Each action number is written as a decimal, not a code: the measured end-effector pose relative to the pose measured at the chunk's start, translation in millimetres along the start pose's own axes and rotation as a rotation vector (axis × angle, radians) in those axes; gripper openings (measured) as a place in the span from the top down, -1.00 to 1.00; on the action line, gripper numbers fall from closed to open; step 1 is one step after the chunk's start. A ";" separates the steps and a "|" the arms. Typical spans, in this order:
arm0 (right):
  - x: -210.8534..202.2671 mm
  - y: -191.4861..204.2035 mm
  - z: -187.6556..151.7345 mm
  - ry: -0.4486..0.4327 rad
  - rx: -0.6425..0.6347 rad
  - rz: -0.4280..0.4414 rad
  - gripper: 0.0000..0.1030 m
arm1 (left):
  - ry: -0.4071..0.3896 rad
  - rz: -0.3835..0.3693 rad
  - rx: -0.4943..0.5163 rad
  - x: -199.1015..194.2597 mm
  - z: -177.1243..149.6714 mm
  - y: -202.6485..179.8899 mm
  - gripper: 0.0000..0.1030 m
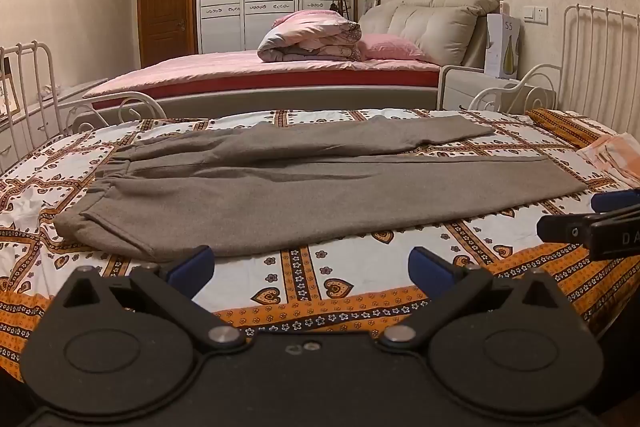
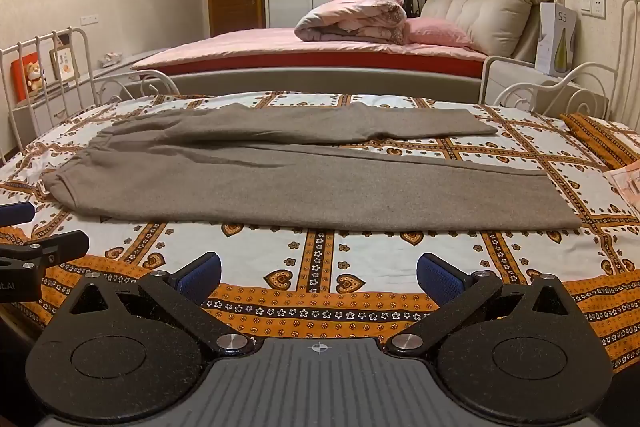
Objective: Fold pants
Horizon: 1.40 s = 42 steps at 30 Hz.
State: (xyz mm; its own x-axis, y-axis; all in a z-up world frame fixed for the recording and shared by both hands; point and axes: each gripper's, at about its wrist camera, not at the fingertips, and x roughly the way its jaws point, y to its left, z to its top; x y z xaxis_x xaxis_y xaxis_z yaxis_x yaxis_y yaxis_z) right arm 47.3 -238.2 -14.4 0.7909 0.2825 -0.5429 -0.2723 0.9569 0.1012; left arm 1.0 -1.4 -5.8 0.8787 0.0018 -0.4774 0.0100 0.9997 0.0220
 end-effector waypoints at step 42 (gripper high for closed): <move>3.7 -5.8 35.9 -0.041 0.032 0.097 -1.00 | 0.016 0.040 -0.082 19.3 37.7 42.3 -0.89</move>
State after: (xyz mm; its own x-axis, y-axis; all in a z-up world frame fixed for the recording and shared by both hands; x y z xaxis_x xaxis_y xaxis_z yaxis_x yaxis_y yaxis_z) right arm 71.5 -240.3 12.9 0.7834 0.3757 -0.4951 -0.3315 0.9264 0.1784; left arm 36.3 40.0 19.0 0.8697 0.0412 -0.4919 -0.0646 0.9974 -0.0307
